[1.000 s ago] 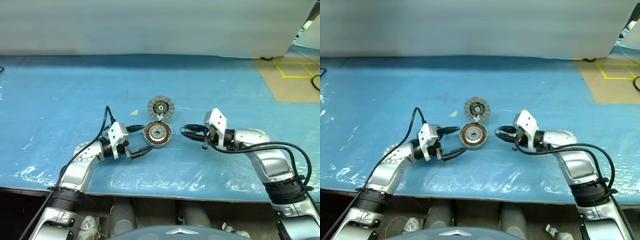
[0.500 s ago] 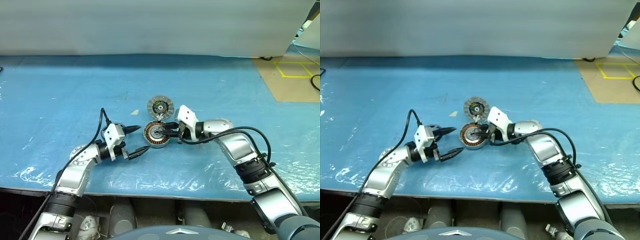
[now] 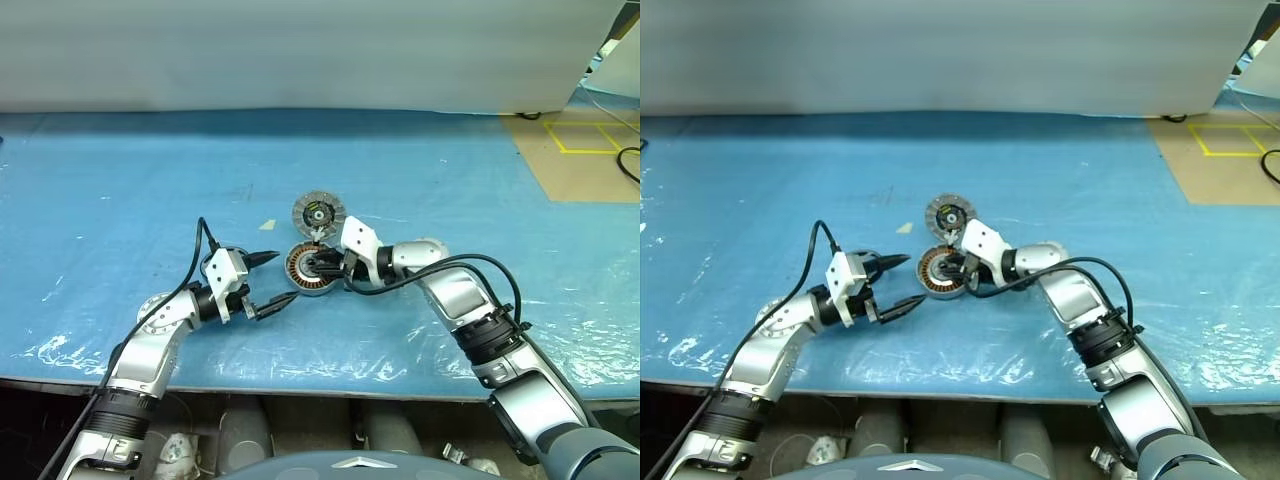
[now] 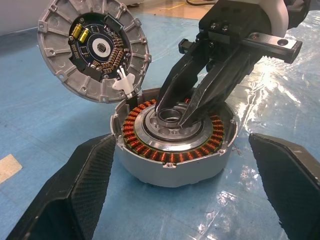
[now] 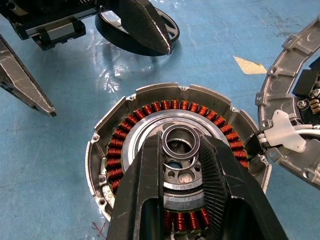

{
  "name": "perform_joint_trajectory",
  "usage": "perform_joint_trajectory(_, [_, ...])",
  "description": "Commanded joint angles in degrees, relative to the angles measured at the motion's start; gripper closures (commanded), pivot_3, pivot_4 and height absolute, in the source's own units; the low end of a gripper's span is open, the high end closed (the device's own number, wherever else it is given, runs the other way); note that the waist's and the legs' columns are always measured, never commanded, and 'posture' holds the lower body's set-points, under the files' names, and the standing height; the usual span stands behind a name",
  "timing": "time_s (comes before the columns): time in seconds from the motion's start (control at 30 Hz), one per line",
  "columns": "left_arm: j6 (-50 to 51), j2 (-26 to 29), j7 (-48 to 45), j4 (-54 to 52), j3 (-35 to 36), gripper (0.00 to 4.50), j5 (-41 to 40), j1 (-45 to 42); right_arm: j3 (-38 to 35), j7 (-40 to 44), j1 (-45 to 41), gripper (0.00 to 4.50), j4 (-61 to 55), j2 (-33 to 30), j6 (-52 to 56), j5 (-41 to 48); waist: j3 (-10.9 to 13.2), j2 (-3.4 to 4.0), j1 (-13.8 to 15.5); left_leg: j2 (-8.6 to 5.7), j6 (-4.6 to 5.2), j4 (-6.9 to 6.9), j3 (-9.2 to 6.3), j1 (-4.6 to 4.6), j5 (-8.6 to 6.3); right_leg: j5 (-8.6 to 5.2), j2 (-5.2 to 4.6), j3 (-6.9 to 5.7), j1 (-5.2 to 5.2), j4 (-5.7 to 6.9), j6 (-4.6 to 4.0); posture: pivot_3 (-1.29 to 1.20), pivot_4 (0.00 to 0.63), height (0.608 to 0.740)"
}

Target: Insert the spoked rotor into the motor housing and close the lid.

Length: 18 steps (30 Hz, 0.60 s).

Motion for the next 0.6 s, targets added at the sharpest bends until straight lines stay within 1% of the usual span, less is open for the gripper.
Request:
perform_joint_trajectory(0.03, [-0.6,0.5,0.2,-2.4,0.8,0.0,-0.4,0.4,0.1,0.5,-1.0,3.85,-0.1,0.0,-1.0,-0.6,0.0,0.0,0.0,0.0,0.0,0.0,0.0,0.0,0.0,0.0,0.0,0.0,0.0,0.0,0.0,0.0,0.15,0.74])
perform_joint_trajectory(0.6, [-0.4,0.6,0.0,-2.0,0.5,0.0,-0.3,-0.4,0.0,1.4,-1.1,3.85,-0.5,-0.4,0.5,-1.3,0.0,0.0,0.0,0.0,0.0,0.01,0.0,0.01,0.0,0.0,0.0,0.0,0.01,0.01,0.0,0.0,0.15,0.74])
